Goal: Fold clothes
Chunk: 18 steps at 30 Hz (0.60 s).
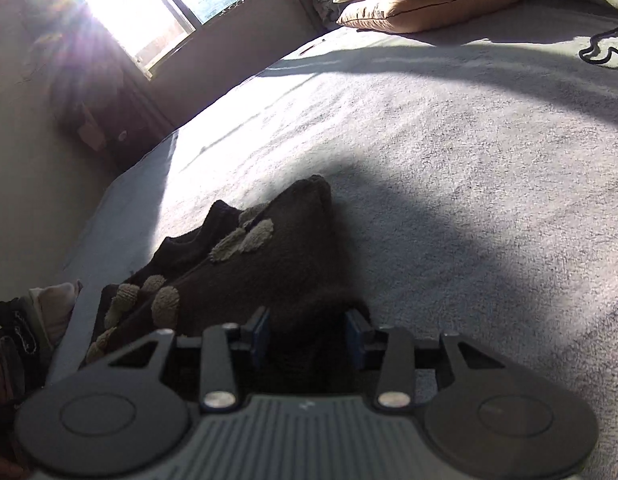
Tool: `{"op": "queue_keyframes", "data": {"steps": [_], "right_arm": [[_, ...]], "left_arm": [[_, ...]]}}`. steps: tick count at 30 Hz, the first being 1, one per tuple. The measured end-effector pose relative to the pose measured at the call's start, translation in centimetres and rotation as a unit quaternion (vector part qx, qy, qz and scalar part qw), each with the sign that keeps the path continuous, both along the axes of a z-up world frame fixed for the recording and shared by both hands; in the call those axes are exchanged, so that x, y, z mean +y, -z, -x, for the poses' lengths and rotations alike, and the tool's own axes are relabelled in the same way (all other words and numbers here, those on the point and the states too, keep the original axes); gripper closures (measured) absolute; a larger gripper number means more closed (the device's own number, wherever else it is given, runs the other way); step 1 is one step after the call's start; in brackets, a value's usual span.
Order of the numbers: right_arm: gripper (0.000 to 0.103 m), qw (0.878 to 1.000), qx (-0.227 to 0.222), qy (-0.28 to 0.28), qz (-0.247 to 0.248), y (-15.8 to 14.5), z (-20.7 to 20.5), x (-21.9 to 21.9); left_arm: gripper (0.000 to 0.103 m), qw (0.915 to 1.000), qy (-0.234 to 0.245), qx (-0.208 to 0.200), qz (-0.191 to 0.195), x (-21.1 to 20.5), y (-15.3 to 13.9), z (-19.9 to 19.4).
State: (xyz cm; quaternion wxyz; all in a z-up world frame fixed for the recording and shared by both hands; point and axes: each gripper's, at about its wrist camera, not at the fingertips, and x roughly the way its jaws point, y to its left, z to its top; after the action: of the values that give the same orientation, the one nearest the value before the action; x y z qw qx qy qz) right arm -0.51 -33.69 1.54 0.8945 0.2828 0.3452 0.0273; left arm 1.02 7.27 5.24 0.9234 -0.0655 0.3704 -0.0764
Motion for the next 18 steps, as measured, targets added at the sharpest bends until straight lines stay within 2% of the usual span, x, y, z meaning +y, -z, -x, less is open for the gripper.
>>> {"op": "queue_keyframes", "data": {"steps": [4, 7, 8, 10, 12, 16, 18], "right_arm": [[0.061, 1.000, -0.011, 0.004, 0.000, -0.5, 0.1, 0.2], [0.060, 1.000, -0.017, 0.016, -0.020, -0.6, 0.3, -0.1], [0.059, 0.999, -0.014, 0.028, -0.013, -0.7, 0.3, -0.2], [0.055, 0.997, -0.005, 0.063, 0.042, -0.9, 0.5, -0.4], [0.052, 0.994, -0.008, 0.078, 0.074, -1.1, 0.8, -0.5], [0.054, 0.998, -0.032, 0.043, 0.019, -1.2, 0.8, -0.1], [0.065, 0.997, -0.016, 0.005, 0.072, -1.0, 0.1, 1.6]], "left_arm": [[0.068, 1.0000, -0.007, 0.001, 0.003, 0.2, 0.2, -0.1], [0.068, 1.0000, -0.009, -0.001, 0.002, 0.3, 0.1, 0.0], [0.068, 1.0000, -0.009, -0.001, 0.002, 0.4, 0.1, 0.0], [0.068, 0.9999, -0.012, 0.000, 0.004, 0.5, 0.1, 0.0], [0.068, 0.9998, -0.017, 0.001, 0.011, 0.8, 0.0, 0.0], [0.068, 0.9993, -0.029, 0.003, 0.023, 1.3, -0.2, -0.1], [0.068, 0.9992, -0.032, 0.004, 0.025, 1.5, -0.2, -0.1]]}}
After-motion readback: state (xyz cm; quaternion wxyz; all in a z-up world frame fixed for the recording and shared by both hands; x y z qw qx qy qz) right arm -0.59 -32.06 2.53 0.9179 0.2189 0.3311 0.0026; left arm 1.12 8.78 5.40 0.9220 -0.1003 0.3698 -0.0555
